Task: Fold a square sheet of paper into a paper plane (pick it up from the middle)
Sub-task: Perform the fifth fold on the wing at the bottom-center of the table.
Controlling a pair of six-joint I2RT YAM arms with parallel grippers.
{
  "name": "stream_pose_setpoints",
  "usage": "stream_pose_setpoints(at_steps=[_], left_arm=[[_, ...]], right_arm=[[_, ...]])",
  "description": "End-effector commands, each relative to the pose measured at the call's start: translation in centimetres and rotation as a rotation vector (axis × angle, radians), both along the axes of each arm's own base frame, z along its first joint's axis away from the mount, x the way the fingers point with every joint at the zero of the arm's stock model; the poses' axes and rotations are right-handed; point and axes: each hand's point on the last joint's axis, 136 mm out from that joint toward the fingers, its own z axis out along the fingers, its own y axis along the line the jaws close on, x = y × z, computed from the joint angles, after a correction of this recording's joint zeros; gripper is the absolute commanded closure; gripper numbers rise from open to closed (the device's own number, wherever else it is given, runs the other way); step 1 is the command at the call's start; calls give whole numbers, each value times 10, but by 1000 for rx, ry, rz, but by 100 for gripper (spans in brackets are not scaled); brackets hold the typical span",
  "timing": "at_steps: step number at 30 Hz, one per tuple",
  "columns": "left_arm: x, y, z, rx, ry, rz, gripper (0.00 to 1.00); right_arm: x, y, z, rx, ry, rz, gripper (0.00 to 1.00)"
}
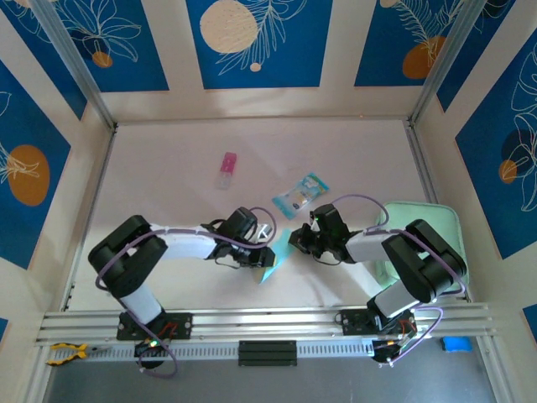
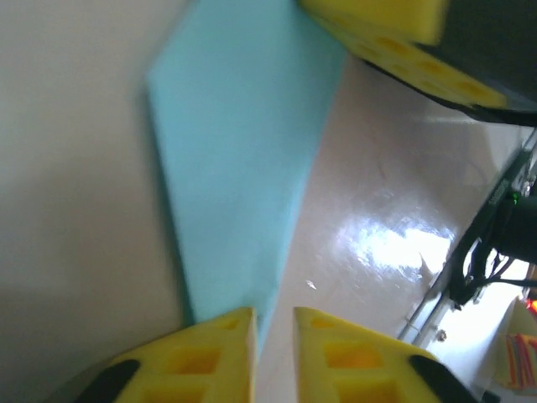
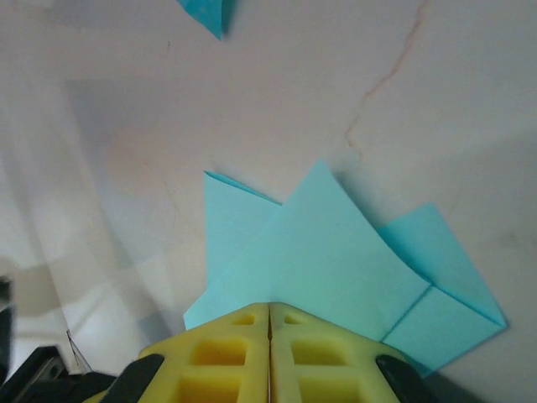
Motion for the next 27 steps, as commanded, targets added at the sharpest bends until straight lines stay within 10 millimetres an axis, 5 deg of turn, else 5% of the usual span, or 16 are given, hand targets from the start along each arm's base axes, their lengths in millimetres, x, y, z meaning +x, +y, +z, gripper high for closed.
stream_pose_setpoints(at_steps=[1,6,13,27], left_arm=[[-6,-13,27,-6,-70,-87,76],[-3,-27,14,17,-55,-117,75],[-13,3,-24,173,-8,-107,79],[-48,52,-21,214,14,-77,80]], right_arm=[[-15,-18,-26,-90,74,0,90],[-16,-17,-24,-94,76,15,90],[-20,-22,-26,-104,83,6,90],[-18,-30,-25,-104,80,-3,90]])
